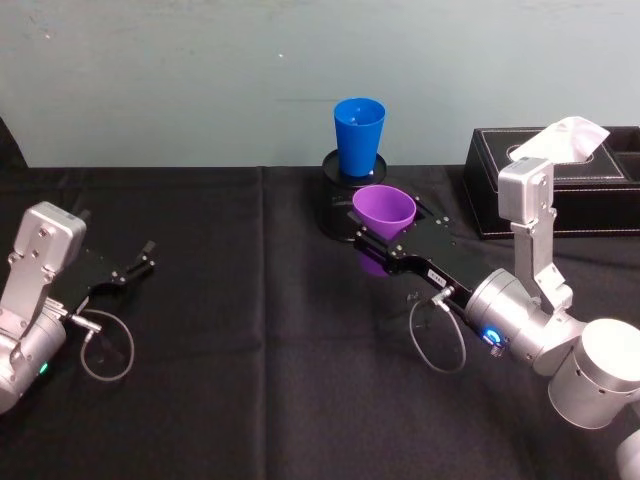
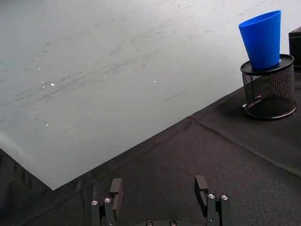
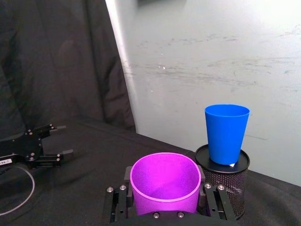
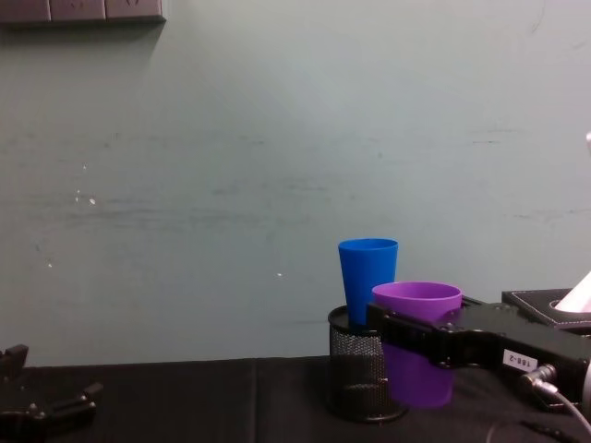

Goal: Pick up one cup with a gripper and tap it against the other cup.

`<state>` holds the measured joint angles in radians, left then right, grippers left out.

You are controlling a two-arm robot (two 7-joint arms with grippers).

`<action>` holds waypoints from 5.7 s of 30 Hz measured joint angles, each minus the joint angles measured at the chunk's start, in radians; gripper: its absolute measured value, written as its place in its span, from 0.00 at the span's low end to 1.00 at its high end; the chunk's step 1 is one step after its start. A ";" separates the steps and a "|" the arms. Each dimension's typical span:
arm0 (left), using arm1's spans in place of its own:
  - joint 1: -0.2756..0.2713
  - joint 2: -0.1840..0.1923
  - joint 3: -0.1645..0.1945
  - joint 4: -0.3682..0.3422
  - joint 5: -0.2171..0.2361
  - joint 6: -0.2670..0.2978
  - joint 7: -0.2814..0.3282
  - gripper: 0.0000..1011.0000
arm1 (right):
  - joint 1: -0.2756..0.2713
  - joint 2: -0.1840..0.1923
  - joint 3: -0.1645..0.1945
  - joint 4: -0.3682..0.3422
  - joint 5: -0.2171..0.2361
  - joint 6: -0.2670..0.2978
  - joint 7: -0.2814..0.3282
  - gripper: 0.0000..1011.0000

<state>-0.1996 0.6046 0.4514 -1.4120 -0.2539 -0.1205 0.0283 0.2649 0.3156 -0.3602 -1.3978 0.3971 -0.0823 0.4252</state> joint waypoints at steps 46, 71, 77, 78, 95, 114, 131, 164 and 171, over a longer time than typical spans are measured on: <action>0.000 0.000 0.000 0.000 0.000 0.000 0.000 0.99 | 0.000 0.000 0.000 0.000 0.000 0.000 0.000 0.73; 0.000 0.000 0.000 0.000 0.000 0.000 0.000 0.99 | 0.210 -0.141 0.006 0.286 -0.097 -0.041 -0.062 0.73; 0.000 0.000 0.000 0.000 0.000 0.000 0.000 0.99 | 0.254 -0.177 0.010 0.349 -0.111 -0.037 -0.074 0.73; 0.000 0.000 0.000 0.000 0.000 0.000 0.000 0.99 | 0.259 -0.181 0.011 0.355 -0.112 -0.035 -0.076 0.73; 0.000 0.000 0.000 0.000 0.000 0.000 0.000 0.99 | 0.319 -0.229 0.047 0.436 -0.115 -0.017 -0.089 0.73; 0.000 0.000 0.000 0.000 0.000 0.000 0.000 0.99 | 0.320 -0.231 0.051 0.436 -0.113 -0.016 -0.088 0.73; 0.000 0.000 0.000 0.000 0.000 0.000 0.000 0.99 | 0.320 -0.230 0.050 0.436 -0.113 -0.017 -0.088 0.73; 0.000 0.000 0.000 0.000 0.000 0.000 0.000 0.99 | 0.320 -0.230 0.050 0.436 -0.113 -0.018 -0.088 0.73; 0.000 0.000 0.000 0.000 0.000 0.000 0.000 0.99 | 0.320 -0.230 0.050 0.436 -0.113 -0.018 -0.088 0.73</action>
<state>-0.1995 0.6047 0.4514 -1.4120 -0.2539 -0.1205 0.0283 0.5845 0.0852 -0.3105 -0.9617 0.2843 -0.1000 0.3375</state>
